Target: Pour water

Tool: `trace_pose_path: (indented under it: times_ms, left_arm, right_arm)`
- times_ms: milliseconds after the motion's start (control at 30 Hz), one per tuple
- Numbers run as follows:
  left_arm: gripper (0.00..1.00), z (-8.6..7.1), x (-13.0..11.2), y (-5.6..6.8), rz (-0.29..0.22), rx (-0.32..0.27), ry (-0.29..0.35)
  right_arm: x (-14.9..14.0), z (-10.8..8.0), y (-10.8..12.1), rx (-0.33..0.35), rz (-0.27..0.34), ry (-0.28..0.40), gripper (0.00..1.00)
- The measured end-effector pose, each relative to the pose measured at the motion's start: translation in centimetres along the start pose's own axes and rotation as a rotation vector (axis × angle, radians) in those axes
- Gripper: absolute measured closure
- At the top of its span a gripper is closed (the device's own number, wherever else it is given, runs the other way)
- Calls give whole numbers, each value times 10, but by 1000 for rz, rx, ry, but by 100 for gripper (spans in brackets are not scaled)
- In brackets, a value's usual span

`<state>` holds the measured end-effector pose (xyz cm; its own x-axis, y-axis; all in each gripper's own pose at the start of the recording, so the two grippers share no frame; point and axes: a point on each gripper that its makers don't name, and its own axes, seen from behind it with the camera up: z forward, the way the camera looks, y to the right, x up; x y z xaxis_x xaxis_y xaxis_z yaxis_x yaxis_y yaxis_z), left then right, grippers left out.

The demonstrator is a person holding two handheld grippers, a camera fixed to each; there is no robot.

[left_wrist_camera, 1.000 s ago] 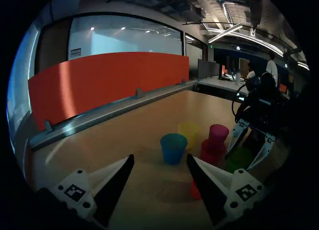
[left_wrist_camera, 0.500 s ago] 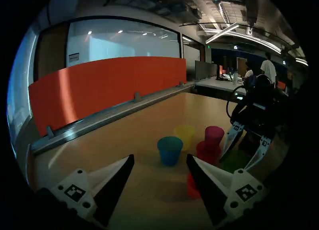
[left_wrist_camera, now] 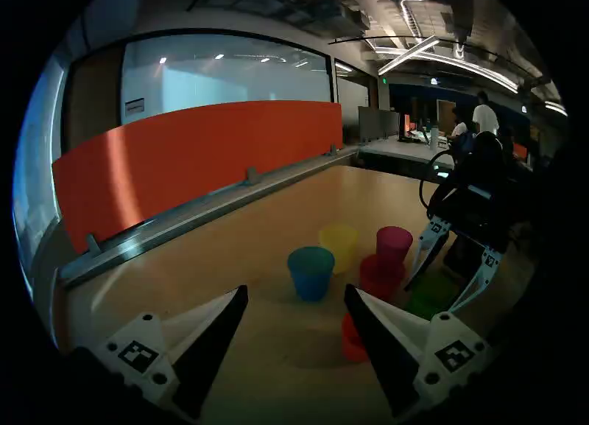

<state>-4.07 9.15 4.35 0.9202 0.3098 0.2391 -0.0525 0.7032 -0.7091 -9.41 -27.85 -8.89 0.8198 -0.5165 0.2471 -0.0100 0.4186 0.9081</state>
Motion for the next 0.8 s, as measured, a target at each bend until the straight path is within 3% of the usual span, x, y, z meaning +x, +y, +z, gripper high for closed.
trace_pose_path:
  times_ms: [400,800]
  left_arm:
    - [2,-17,-4,4,-25,40,10]
    - [2,-35,-8,14,-103,94,60]
  right_arm:
    - [-12,-38,4,-64,-7,-2,0]
    - [-7,-77,15,-170,32,75,0]
